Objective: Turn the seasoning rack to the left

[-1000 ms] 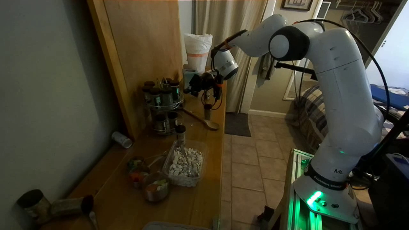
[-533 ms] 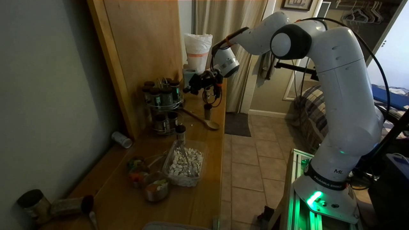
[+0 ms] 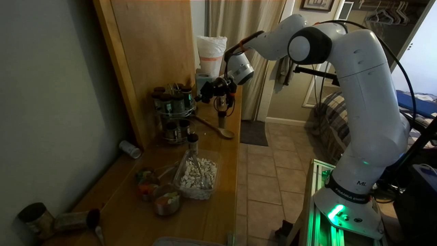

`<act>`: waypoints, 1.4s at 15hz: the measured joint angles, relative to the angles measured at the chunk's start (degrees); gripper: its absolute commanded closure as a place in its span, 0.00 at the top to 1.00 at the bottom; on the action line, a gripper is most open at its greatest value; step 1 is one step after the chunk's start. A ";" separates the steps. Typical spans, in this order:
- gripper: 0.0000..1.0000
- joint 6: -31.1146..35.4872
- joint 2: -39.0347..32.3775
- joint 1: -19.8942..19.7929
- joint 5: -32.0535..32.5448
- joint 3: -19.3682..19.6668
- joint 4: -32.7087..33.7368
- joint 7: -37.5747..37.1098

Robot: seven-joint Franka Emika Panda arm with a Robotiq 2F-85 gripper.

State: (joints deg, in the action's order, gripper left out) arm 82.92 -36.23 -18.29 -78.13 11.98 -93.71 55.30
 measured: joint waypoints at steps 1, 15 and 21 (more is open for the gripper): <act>0.01 0.00 -0.19 0.01 -0.04 -0.19 0.00 0.55; 0.01 -0.02 -0.91 0.04 -0.31 -2.38 0.02 7.07; 0.01 -1.40 -1.17 0.20 -0.09 -2.75 -0.12 5.41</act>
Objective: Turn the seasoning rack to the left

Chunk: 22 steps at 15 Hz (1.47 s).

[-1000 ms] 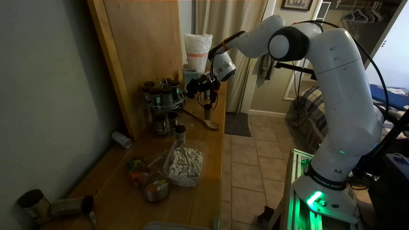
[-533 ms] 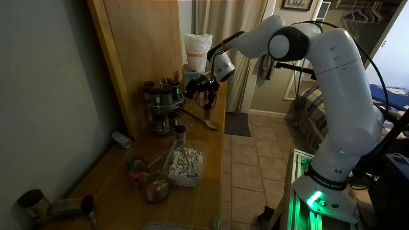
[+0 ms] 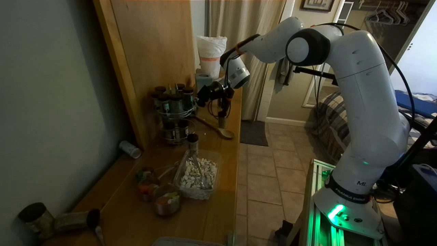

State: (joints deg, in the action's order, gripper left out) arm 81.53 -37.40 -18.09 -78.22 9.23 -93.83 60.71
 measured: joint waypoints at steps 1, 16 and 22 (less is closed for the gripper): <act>0.01 -0.36 -0.05 0.07 0.06 -0.01 -0.08 -0.77; 0.01 -5.63 -1.33 0.59 0.75 -0.46 -0.60 -13.24; 0.01 -5.66 -1.42 0.51 0.73 -0.24 -0.61 -15.12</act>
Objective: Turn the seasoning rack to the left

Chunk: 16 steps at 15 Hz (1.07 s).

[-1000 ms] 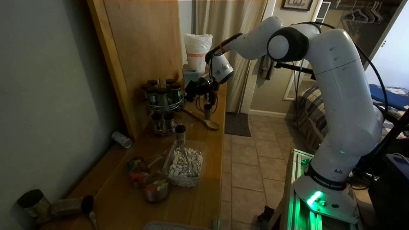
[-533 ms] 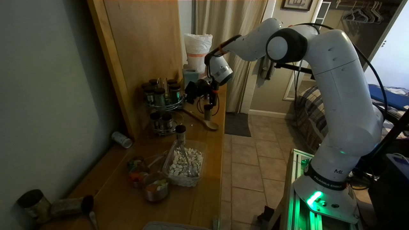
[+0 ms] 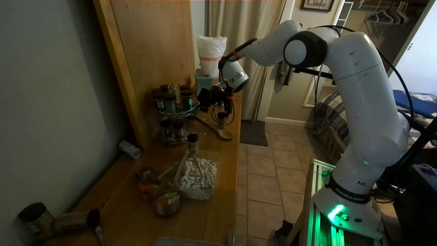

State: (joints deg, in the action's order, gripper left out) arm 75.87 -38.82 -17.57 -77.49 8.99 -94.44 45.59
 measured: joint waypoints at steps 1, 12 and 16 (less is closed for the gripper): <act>0.01 0.00 0.03 -0.04 0.00 0.08 0.00 -0.16; 0.01 -1.35 0.19 -0.61 0.01 0.91 0.00 -0.20; 0.01 -2.74 0.19 -0.63 0.01 0.89 0.00 -0.20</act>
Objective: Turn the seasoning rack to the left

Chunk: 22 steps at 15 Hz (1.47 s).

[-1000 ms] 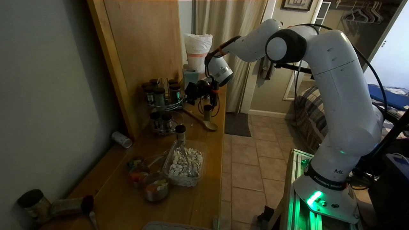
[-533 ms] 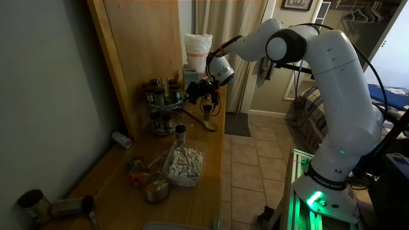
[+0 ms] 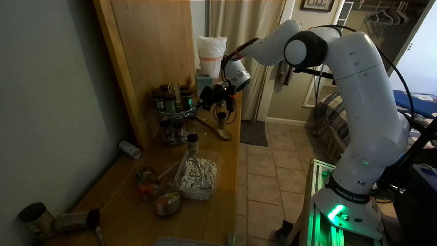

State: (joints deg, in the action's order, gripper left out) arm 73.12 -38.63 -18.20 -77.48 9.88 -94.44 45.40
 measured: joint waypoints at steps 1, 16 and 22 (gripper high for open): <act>0.01 -0.20 0.00 0.00 0.00 0.00 0.00 0.00; 0.01 -2.04 -1.20 1.11 0.00 -1.30 -0.06 0.00; 0.02 -2.83 -1.33 1.40 0.00 -1.49 -0.45 -0.09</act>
State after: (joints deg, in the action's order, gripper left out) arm 70.30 -39.96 -16.80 -77.48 8.39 -94.88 45.31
